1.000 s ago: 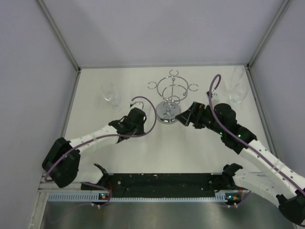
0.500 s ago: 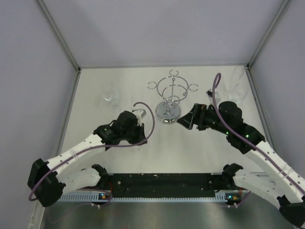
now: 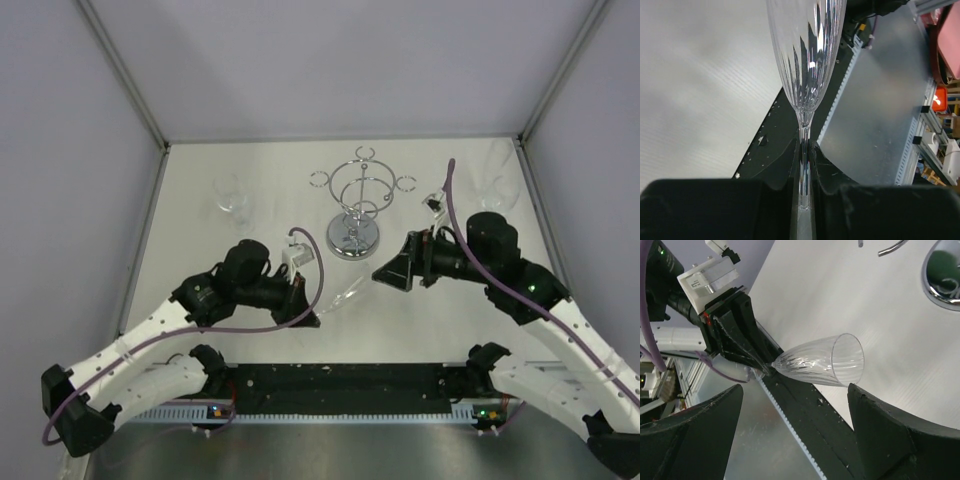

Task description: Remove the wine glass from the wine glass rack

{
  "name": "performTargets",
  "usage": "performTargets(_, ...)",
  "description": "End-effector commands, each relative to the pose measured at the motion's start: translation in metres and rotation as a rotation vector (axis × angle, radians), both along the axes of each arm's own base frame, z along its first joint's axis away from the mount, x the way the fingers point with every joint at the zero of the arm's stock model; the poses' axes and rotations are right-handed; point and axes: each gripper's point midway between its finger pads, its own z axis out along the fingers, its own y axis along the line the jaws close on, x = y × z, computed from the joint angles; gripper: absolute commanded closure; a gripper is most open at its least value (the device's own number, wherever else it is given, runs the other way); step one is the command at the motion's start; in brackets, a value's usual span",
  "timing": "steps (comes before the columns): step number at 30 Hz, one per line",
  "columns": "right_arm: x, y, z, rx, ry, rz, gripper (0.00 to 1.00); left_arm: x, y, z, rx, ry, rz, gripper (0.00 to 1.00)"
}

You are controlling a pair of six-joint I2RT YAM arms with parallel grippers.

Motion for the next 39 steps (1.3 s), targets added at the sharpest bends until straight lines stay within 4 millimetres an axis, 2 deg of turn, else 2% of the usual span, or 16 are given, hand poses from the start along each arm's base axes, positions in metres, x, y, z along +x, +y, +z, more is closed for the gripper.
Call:
performTargets(1,-0.023,0.006,0.037,0.078,-0.064,0.142,0.15,-0.020,-0.012,0.034,-0.177,-0.061,-0.162,1.00)
performTargets(7,-0.037,0.005,0.050,0.111,-0.087,0.196,0.16,-0.028,-0.018,0.057,-0.270,-0.085,-0.225,1.00)
performTargets(12,-0.044,0.007,0.051,0.122,-0.070,0.233,0.16,-0.029,-0.020,0.061,-0.299,-0.100,-0.248,1.00)
performTargets(17,-0.055,0.013,0.054,0.168,-0.055,0.306,0.23,-0.025,-0.026,0.059,-0.301,-0.094,-0.253,1.00)
performTargets(19,-0.059,0.015,0.053,0.180,-0.043,0.338,0.30,-0.024,-0.028,0.059,-0.307,-0.097,-0.256,1.00)
performTargets(23,-0.060,0.017,0.050,0.195,-0.030,0.358,0.50,-0.024,-0.030,0.059,-0.316,-0.103,-0.270,1.00)
performTargets(28,-0.064,0.018,0.051,0.210,-0.031,0.380,0.62,-0.023,-0.031,0.056,-0.319,-0.108,-0.269,1.00)
performTargets(31,-0.064,0.018,0.053,0.215,-0.032,0.379,0.79,-0.019,-0.032,0.056,-0.319,-0.125,-0.249,1.00)
performTargets(34,-0.063,0.018,0.052,0.213,-0.027,0.371,0.87,-0.015,-0.032,0.057,-0.318,-0.141,-0.230,1.00)
performTargets(37,-0.062,0.018,0.051,0.213,-0.025,0.367,1.00,-0.012,-0.031,0.058,-0.314,-0.165,-0.209,0.94)
performTargets(39,-0.061,0.018,0.051,0.212,-0.023,0.365,1.00,-0.010,-0.028,0.061,-0.307,-0.195,-0.194,0.86)
